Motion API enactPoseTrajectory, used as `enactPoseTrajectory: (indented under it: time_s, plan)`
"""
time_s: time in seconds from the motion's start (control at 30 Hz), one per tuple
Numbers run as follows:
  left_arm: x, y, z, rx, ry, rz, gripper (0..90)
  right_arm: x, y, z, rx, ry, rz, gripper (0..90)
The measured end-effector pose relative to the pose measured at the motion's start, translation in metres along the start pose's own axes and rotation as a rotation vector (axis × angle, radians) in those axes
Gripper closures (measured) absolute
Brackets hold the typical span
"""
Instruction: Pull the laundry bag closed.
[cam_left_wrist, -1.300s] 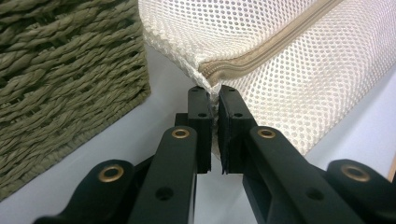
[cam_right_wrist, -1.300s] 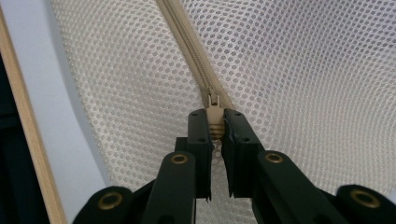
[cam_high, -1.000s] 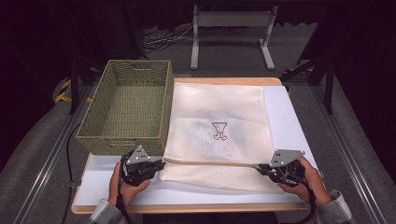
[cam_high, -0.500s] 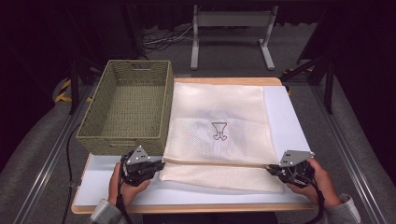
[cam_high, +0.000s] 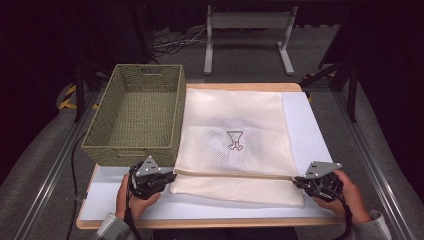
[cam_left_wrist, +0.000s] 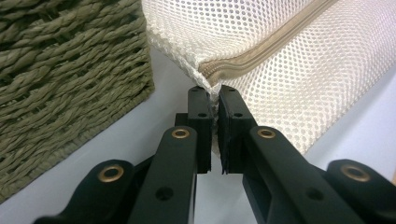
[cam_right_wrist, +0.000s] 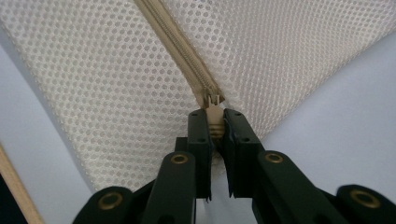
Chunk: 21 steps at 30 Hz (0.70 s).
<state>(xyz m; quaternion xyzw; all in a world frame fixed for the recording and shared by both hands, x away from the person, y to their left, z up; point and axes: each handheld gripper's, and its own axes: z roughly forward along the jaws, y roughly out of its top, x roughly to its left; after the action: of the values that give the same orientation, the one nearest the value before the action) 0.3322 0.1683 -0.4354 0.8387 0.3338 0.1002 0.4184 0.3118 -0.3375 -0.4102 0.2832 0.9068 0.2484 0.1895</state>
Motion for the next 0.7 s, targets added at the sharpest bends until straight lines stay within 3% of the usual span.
enactPoseTrajectory:
  time_s: [0.3, 0.7]
  plan:
    - [-0.0021, -0.0003, 0.0008, 0.006, -0.004, 0.005, 85.1, -0.0016, -0.0034, -0.0012, -0.014, 0.015, 0.018, 82.3]
    - [-0.0063, -0.0007, 0.0039, 0.029, -0.01, 0.037, 84.0, -0.0033, -0.0031, -0.0001, -0.02, -0.022, 0.019, 82.2]
